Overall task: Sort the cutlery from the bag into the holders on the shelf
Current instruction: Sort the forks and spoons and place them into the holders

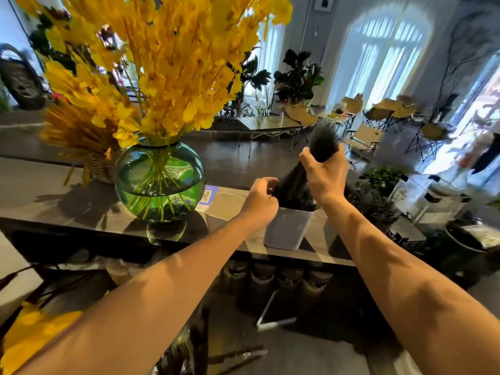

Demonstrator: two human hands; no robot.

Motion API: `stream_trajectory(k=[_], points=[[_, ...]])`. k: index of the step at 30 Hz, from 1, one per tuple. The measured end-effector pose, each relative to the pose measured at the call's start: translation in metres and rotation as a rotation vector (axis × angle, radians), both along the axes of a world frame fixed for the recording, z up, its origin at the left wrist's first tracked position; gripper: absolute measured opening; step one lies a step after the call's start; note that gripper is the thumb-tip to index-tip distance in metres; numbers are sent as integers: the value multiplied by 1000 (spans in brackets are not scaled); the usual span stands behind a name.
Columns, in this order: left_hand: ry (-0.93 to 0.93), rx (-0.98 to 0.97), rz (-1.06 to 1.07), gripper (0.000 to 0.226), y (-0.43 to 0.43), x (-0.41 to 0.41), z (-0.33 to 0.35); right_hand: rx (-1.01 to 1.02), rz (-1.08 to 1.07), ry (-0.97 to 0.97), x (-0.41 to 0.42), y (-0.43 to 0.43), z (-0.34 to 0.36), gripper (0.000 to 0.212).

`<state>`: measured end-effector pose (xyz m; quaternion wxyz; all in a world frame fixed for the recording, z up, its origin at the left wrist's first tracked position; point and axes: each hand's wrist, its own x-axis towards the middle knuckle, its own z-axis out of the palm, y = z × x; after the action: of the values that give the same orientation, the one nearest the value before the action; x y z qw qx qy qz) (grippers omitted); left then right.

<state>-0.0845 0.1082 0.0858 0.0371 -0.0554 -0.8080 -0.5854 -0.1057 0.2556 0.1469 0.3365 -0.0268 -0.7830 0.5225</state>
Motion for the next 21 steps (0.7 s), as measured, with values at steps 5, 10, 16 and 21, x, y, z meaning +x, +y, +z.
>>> stream_trajectory(k=[5,10,16,21], points=[[36,-30,-16,42,4,0,-4,261,70,-63,3,-6,-23,38],[26,47,7,51,7,-1,0,469,156,-208,0,-8,-52,42],[25,187,-38,79,10,1,20,666,96,-248,5,-7,-63,50],[19,236,-85,74,20,2,20,578,187,-254,12,-4,-59,75]])
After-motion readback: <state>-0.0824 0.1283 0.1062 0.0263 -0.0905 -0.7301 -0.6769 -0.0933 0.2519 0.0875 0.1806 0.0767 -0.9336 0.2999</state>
